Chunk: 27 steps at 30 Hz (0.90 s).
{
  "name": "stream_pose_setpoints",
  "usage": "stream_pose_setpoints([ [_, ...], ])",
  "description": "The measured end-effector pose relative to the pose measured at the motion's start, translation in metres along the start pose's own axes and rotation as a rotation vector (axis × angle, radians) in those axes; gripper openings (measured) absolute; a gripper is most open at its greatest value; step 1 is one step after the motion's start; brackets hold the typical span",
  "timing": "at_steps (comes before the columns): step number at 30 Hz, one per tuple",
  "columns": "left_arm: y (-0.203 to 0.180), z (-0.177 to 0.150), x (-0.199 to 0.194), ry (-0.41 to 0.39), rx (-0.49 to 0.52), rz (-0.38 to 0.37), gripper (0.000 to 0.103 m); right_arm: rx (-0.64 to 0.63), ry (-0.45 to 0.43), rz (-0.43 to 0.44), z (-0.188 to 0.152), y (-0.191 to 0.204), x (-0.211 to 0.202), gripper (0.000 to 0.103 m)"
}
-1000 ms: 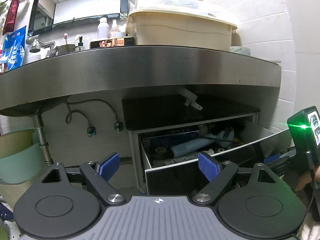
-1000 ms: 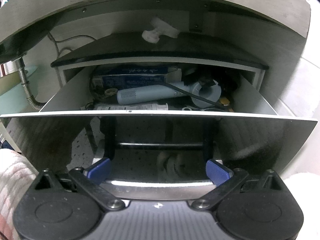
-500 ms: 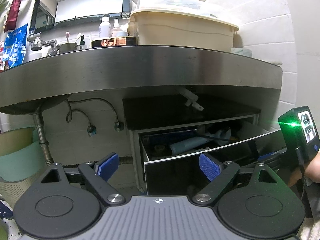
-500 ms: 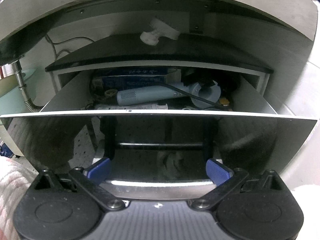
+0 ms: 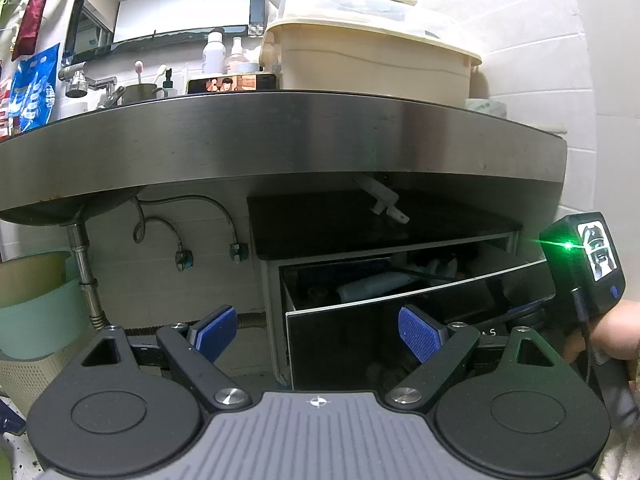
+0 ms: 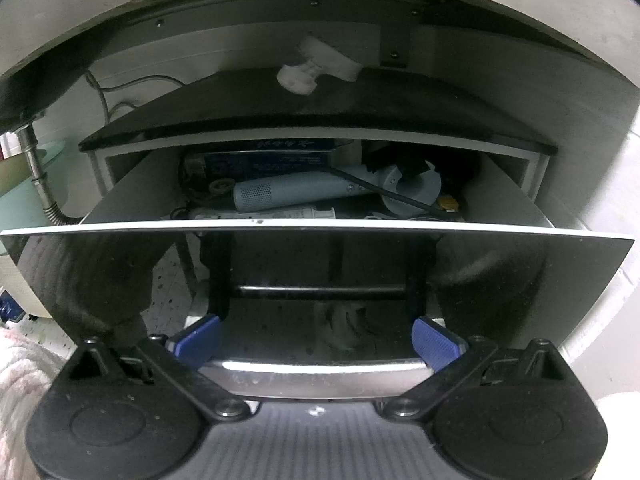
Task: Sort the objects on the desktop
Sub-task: 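Push the drawer front inward with the right tool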
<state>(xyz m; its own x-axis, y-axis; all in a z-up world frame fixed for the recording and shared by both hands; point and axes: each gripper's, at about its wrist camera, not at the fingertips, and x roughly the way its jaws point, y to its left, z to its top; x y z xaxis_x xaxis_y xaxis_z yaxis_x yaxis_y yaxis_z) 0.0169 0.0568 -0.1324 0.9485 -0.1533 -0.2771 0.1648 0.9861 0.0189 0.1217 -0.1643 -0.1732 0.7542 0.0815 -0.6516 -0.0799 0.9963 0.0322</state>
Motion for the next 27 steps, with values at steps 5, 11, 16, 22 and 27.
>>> stream_pose_setpoints([
  [5,0.0004,0.0,0.0001,-0.001,0.0,0.0,0.088,0.0,0.002,-0.001,0.0009,0.0005,0.0013,0.102],
  [11,0.0006,-0.0005,-0.0001,-0.001,-0.004,0.001,0.088,0.001,0.005,-0.002,0.0022,0.0015,0.0027,0.102],
  [16,0.001,-0.0004,-0.0001,0.0,-0.007,0.001,0.089,0.002,0.005,-0.003,0.0016,0.0025,0.0018,0.102],
  [22,0.0016,-0.0005,-0.0003,0.0,-0.008,0.001,0.089,0.003,0.006,-0.005,0.0022,0.0035,0.0023,0.102],
  [27,0.0018,-0.0008,-0.001,0.0,-0.011,0.001,0.089,0.003,0.007,-0.005,0.0025,0.0041,0.0031,0.102],
])
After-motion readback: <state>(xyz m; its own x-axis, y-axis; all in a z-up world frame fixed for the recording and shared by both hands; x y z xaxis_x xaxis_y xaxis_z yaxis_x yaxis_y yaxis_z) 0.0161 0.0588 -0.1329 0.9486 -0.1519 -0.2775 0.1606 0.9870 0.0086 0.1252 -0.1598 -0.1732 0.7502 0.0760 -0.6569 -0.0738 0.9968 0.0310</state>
